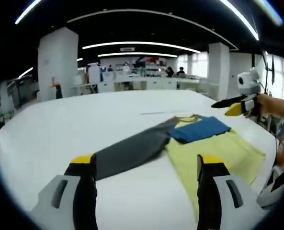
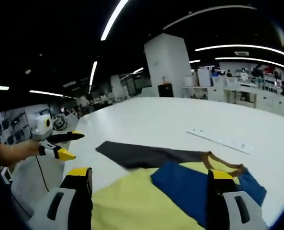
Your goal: Fold the garment on the visible template until the final outline fits inside the template.
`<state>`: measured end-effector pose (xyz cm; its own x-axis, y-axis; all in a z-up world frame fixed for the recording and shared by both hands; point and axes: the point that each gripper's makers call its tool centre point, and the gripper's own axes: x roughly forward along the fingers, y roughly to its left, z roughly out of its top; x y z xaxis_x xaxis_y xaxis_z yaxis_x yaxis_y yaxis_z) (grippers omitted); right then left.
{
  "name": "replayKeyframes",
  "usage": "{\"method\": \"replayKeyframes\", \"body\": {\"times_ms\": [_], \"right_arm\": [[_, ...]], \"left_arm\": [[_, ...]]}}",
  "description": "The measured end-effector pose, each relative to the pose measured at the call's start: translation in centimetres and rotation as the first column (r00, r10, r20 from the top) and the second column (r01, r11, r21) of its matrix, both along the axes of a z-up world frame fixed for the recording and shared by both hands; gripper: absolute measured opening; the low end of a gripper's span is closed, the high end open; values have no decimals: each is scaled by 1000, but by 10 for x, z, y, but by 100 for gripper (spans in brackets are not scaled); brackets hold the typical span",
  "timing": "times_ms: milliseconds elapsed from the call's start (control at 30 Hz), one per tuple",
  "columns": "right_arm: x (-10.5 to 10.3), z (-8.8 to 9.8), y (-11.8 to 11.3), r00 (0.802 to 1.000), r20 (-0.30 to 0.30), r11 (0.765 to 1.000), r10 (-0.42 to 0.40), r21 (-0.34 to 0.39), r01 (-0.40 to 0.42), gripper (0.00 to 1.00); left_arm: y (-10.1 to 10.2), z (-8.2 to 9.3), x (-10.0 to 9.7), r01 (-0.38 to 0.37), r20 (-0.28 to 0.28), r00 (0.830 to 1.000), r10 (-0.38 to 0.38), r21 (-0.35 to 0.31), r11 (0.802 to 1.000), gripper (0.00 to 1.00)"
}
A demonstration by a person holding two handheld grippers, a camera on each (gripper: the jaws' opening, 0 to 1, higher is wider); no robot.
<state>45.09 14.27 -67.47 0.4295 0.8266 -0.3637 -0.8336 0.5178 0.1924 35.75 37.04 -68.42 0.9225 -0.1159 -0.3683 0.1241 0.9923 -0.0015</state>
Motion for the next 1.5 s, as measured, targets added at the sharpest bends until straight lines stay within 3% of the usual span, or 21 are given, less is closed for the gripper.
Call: {"method": "replayKeyframes", "body": {"times_ms": [200,333,733,900,1267,1500], "right_arm": [[-7,1,-4,1000,13,1000,3,22,-3,99],[-13,3,-9,1000,24,1000,3,25,-3,99],[-26,0,-19,999,48,1000,-4,0,4,99],[-32,2,-22,999,40,1000,-10,22,9,99],[-41,3,-30,999,26,999,-26,33,25,99],[-43,5,-36,999,18,998,-43,50,42,99]], "left_arm": [[31,-7,12,-99,-2,995,99,26,995,73],[47,-14,16,-145,-9,989,146,26,989,73],[104,-48,15,-317,-74,944,321,65,946,65],[117,-59,14,-361,-97,926,365,60,931,62],[130,-84,22,-385,-157,908,388,50,921,52],[140,-88,23,-429,-161,887,432,54,901,39]]}}
